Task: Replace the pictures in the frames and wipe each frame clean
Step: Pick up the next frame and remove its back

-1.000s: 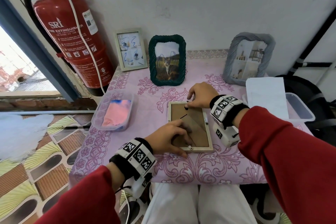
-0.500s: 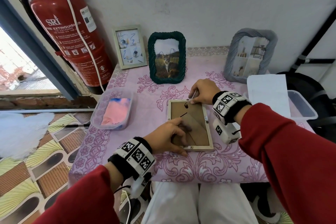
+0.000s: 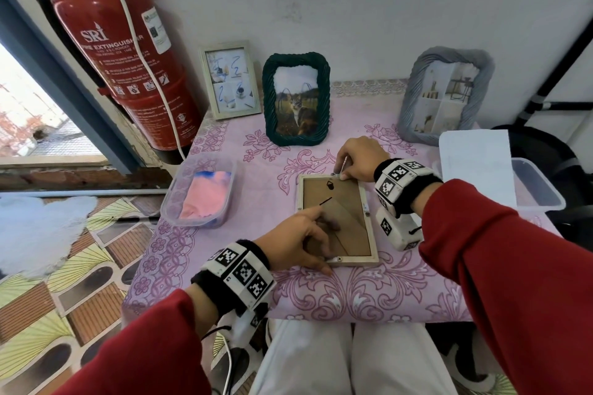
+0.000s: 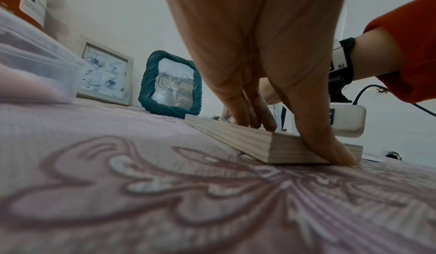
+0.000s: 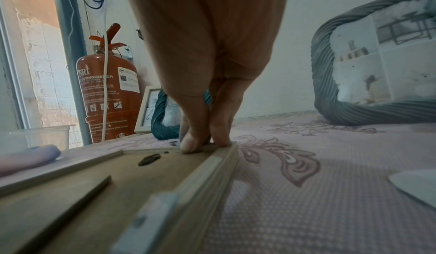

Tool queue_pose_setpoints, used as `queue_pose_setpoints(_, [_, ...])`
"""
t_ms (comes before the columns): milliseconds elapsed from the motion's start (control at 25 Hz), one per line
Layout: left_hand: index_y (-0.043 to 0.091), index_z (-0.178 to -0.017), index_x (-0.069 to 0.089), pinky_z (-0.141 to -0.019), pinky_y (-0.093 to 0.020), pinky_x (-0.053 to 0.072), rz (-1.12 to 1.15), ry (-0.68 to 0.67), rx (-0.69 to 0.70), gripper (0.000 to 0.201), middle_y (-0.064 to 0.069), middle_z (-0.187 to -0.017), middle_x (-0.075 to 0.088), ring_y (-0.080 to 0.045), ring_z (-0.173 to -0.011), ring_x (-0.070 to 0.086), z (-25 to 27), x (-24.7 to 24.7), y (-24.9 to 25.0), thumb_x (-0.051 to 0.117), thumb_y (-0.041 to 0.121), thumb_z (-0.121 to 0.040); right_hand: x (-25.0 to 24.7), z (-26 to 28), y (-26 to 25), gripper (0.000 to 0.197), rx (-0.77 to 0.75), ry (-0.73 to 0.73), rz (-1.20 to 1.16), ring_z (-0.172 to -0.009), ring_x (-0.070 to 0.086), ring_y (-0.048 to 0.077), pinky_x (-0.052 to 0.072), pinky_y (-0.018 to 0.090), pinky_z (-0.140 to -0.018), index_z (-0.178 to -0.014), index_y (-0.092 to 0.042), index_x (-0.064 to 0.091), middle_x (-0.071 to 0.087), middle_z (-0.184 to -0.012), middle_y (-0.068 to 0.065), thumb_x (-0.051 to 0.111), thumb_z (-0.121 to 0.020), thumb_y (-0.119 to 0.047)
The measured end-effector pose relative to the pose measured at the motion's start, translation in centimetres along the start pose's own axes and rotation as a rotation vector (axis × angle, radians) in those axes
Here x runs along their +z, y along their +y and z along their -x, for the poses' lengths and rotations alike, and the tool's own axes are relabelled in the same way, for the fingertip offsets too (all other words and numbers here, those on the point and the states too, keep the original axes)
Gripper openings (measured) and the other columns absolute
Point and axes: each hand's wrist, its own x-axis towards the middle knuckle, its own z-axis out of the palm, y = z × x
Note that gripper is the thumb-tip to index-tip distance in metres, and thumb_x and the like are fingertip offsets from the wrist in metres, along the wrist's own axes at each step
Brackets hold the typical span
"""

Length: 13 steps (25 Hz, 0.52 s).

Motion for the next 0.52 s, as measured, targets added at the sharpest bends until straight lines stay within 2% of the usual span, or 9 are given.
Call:
queue_pose_setpoints(200, [0.006, -0.076, 0.074, -0.099, -0.028, 0.041, 0.001, 0.003, 0.002, 0.017, -0.009, -0.124, 0.05, -0.018, -0.119, 0.047, -0.02, 0.01, 0.02, 0.084, 0.015, -0.065, -0.29, 0.06, 0.19, 0.02, 0.007, -0.011, -0.008, -0.088, 0.067, 0.019, 0.051, 0.03, -0.086, -0.089, -0.016, 0.075, 0.074, -0.089, 0.008, 0.078, -0.07, -0.01])
queue_pose_setpoints(440, [0.006, -0.076, 0.074, -0.1, -0.03, 0.041, -0.001, -0.001, -0.011, 0.016, -0.008, -0.125, 0.05, -0.018, -0.12, 0.046, -0.02, -0.06, 0.13, 0.083, 0.015, -0.066, -0.09, 0.02, 0.29, 0.018, 0.013, 0.0, 0.011, -0.086, 0.066, 0.018, 0.046, 0.023, -0.076, -0.086, -0.02, 0.074, 0.073, -0.087, 0.005, 0.079, -0.07, -0.014])
queue_pose_setpoints(520, [0.006, -0.078, 0.074, -0.101, -0.03, 0.041, -0.004, -0.004, -0.017, 0.017, -0.008, -0.126, 0.049, -0.018, -0.121, 0.045, 0.04, -0.1, 0.2, 0.083, 0.015, -0.066, 0.1, 0.27, 0.46, 0.016, 0.006, 0.025, -0.007, -0.085, 0.066, 0.017, 0.047, 0.023, -0.076, -0.085, -0.02, 0.075, 0.073, -0.086, 0.004, 0.078, -0.071, -0.014])
